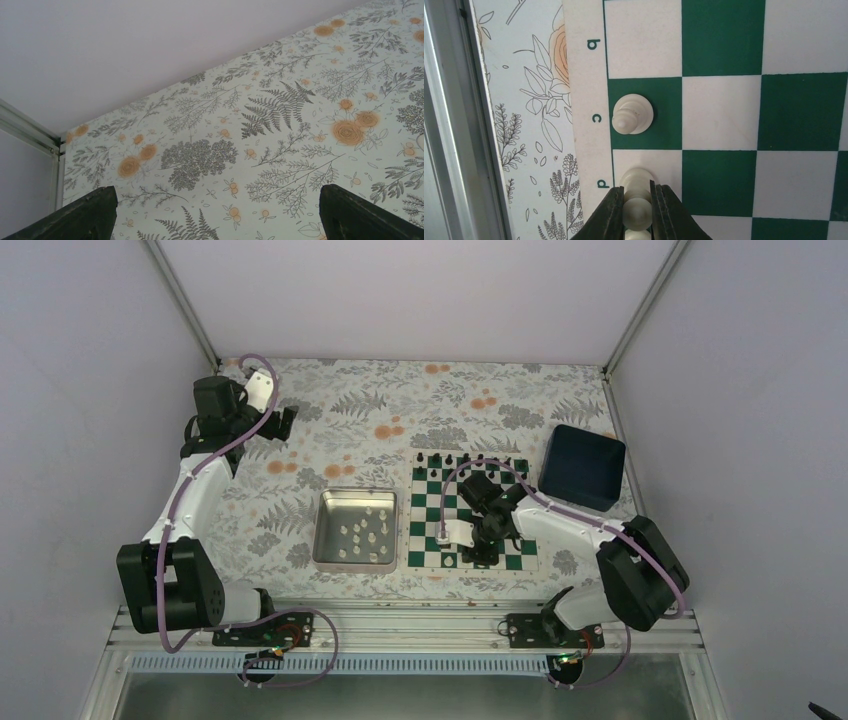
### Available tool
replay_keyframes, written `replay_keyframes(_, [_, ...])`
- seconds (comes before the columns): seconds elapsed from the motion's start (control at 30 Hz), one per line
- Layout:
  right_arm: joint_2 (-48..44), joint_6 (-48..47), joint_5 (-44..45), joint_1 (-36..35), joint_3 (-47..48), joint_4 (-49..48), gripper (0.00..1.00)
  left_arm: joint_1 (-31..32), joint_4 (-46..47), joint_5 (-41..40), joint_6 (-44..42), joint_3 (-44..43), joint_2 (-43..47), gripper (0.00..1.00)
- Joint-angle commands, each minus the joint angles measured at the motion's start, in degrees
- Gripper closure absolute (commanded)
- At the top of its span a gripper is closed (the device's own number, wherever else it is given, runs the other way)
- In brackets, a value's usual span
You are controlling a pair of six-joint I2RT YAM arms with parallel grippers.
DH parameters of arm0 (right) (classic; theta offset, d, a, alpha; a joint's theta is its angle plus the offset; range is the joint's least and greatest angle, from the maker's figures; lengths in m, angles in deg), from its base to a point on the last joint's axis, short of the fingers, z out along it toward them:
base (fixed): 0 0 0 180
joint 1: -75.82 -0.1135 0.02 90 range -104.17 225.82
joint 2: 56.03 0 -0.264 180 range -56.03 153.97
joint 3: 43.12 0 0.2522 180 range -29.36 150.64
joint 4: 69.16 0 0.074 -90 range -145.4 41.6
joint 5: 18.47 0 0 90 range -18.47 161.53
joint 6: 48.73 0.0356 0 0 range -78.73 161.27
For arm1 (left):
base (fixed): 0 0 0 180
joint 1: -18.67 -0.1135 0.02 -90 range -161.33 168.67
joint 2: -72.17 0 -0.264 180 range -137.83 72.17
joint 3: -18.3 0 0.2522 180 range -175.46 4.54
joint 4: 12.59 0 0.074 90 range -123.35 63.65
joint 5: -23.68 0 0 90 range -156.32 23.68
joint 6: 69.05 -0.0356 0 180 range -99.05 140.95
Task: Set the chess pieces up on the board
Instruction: Place the chess piece on the chessboard.
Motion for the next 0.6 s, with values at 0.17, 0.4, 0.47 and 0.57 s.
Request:
replay_keyframes(0.17, [-2.12, -0.67, 0.31, 0.37, 0.48, 0.67, 0.65, -0.15, 0.71, -0.5, -0.17, -0.91, -0.27, 0.0])
replay_keyframes(0.4, [-3.94, -0.12, -0.98, 0.31, 10.93, 4.07, 0.5, -0.15, 0.7, -0.26, -0.08, -1.35, -0.28, 0.0])
replay_keyframes(0.47, [-2.57, 0.32, -1.7, -0.3, 16.04, 3.97, 0.49, -0.11, 0.71, -0.15, -0.08, -1.47, -0.38, 0.0])
replay_keyframes(0.57, [1.13, 1.78, -0.98, -2.44, 23.19, 2.12, 0.48, -0.06, 0.75, 0.06, -0.07, -1.36, -0.26, 0.0])
